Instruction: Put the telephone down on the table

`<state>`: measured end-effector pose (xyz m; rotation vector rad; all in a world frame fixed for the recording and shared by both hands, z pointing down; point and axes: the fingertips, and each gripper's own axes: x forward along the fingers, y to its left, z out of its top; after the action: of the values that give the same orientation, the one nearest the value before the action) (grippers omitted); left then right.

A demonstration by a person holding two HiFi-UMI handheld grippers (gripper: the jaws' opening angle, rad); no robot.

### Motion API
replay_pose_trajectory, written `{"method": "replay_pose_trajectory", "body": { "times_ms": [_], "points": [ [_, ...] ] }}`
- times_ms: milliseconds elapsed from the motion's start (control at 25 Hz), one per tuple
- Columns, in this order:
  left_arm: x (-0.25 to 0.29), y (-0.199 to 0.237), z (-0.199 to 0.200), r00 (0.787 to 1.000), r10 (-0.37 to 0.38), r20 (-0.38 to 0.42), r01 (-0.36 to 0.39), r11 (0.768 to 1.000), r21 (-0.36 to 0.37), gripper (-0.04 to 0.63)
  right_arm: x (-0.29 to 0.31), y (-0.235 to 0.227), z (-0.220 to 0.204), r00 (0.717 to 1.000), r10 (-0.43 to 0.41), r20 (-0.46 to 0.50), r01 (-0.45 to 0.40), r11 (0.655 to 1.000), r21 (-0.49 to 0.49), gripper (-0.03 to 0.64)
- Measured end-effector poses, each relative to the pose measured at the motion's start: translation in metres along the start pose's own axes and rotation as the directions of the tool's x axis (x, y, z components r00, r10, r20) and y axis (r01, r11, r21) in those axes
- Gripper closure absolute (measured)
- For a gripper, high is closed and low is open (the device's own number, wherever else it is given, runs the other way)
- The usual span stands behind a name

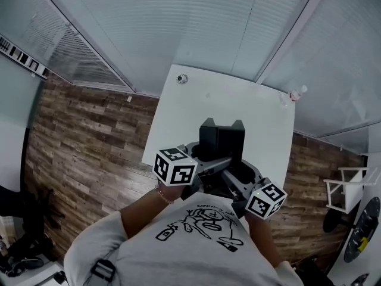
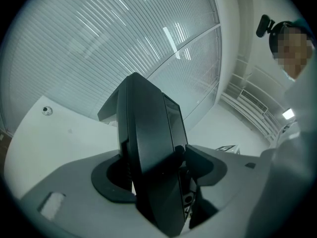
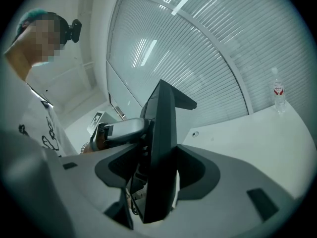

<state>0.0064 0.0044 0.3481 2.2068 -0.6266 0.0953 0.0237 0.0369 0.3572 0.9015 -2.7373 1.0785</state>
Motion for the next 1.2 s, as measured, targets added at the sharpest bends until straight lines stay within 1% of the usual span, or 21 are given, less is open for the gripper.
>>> {"method": "replay_pose_trajectory", "body": {
  "times_ms": [280,680,1000,1200],
  "points": [
    [0.039,0.011,0.023,0.999,0.028,0.019,-0.027,0.999,-0.016,0.282,-0.002,-0.039,0.027,0.999,0.035,-0.018,-0.035,0.999,-0.001,0.393],
    [0.087,0.019,0.039,0.997,0.065,0.03,-0.064,0.997,-0.042,0.282,-0.013,-0.086,0.049,0.997,0.071,-0.044,-0.07,0.997,0.016,0.393],
    [0.111,0.019,0.041,0.994,0.104,0.046,-0.101,0.993,-0.054,0.284,-0.023,-0.108,0.057,0.992,0.108,-0.065,-0.107,0.994,0.023,0.393],
    [0.115,0.018,0.038,0.992,0.116,0.046,-0.113,0.992,-0.063,0.284,-0.026,-0.111,0.054,0.99,0.119,-0.072,-0.117,0.993,0.03,0.393]
  ]
}}
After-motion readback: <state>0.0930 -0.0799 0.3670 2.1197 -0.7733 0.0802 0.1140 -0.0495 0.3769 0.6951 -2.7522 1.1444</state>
